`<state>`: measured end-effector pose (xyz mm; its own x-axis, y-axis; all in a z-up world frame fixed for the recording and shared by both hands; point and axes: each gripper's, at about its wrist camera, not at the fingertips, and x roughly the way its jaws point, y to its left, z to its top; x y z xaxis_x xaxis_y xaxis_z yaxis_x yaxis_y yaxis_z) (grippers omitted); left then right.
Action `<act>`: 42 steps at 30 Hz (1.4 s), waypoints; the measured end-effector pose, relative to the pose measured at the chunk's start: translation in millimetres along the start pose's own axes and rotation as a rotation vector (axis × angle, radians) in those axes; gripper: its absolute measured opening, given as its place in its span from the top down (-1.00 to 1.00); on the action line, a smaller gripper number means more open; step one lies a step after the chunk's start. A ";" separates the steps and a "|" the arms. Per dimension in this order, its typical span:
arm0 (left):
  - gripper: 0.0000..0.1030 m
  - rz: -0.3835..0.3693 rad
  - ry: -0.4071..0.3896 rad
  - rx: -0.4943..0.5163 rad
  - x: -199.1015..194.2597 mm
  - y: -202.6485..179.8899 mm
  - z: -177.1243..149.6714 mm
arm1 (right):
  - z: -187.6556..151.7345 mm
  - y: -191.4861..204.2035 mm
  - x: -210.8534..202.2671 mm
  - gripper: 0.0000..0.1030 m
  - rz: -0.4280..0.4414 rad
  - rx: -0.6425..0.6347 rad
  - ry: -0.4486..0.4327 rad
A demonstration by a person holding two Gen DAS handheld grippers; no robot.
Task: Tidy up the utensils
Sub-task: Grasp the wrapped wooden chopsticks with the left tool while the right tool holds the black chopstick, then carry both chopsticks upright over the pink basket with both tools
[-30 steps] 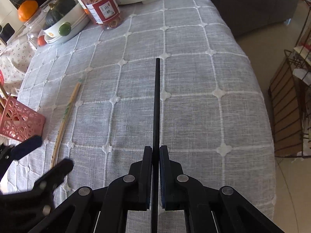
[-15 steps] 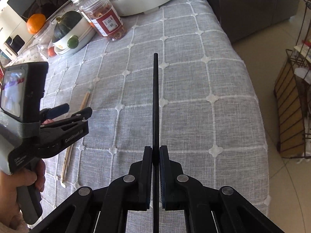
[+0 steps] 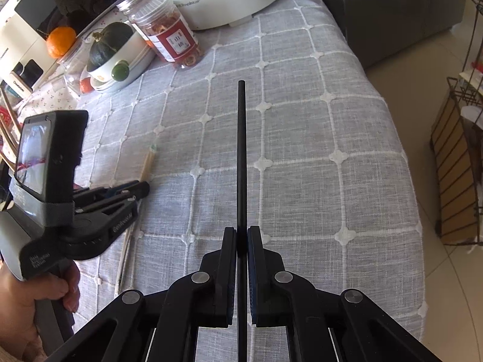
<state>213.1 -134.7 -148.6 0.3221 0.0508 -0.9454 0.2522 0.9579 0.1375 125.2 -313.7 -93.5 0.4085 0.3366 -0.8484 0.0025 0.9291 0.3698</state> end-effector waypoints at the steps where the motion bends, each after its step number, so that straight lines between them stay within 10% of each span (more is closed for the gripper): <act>1: 0.91 -0.001 -0.013 0.010 -4.2 -3.3 -2.9 | -0.2 1.4 -2.0 0.92 0.002 -0.004 -0.006; 19: 0.90 -0.161 -0.397 0.133 -159.9 -17.0 -74.0 | -9.3 33.4 -63.4 0.92 0.036 -0.033 -0.194; 42: 0.91 -0.302 -0.933 -0.255 -256.2 149.4 -126.8 | -3.5 142.2 -106.9 0.92 0.164 -0.234 -0.367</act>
<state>52.5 31.3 76.7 0.8891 -0.3400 -0.3065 0.2737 0.9315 -0.2396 78.7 -217.0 48.5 0.6822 0.4450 -0.5802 -0.2783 0.8918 0.3568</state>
